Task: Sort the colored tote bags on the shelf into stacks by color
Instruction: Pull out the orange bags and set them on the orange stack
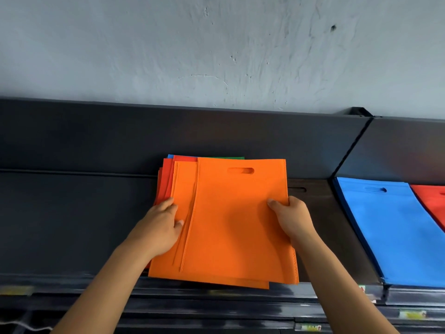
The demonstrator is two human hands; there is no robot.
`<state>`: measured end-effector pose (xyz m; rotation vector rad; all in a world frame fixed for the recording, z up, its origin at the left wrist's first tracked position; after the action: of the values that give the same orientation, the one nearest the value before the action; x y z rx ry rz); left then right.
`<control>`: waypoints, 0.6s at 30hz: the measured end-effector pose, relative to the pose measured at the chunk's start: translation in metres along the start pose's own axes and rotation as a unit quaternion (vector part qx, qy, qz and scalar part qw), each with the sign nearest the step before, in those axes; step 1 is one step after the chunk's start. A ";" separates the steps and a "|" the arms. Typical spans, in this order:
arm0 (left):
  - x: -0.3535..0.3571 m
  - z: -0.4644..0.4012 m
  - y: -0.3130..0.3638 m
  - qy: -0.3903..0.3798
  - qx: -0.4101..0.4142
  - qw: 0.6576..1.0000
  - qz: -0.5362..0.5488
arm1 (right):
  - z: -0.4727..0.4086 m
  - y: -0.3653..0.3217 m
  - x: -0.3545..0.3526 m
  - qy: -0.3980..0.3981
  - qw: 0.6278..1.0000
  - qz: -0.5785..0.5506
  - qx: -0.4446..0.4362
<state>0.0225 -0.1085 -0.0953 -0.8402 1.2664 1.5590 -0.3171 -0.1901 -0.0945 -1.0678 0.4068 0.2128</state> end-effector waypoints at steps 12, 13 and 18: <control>0.004 0.006 -0.002 -0.017 0.018 0.999 0.022 | 0.007 0.009 0.008 -0.021 1.000 0.000 0.022; 0.004 0.006 -0.003 -0.012 0.015 0.999 0.027 | 0.007 0.010 0.005 -0.014 1.000 -0.008 0.025; 0.007 0.006 -0.006 0.012 -0.010 0.999 0.037 | 0.010 0.015 0.011 -0.038 0.998 -0.024 0.044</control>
<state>0.0257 -0.1009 -0.1026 -0.8356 1.3147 1.6259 -0.3108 -0.1747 -0.1073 -0.9786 0.3188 0.1913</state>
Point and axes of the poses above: each hand's wrist, its own z-axis away from the middle knuckle, its own x-axis out of the palm, y = z × x, the point moved 10 cm from there along -z, towards the middle knuckle, and after that the axes turned 11 degrees about x, right-handed, at the moved point
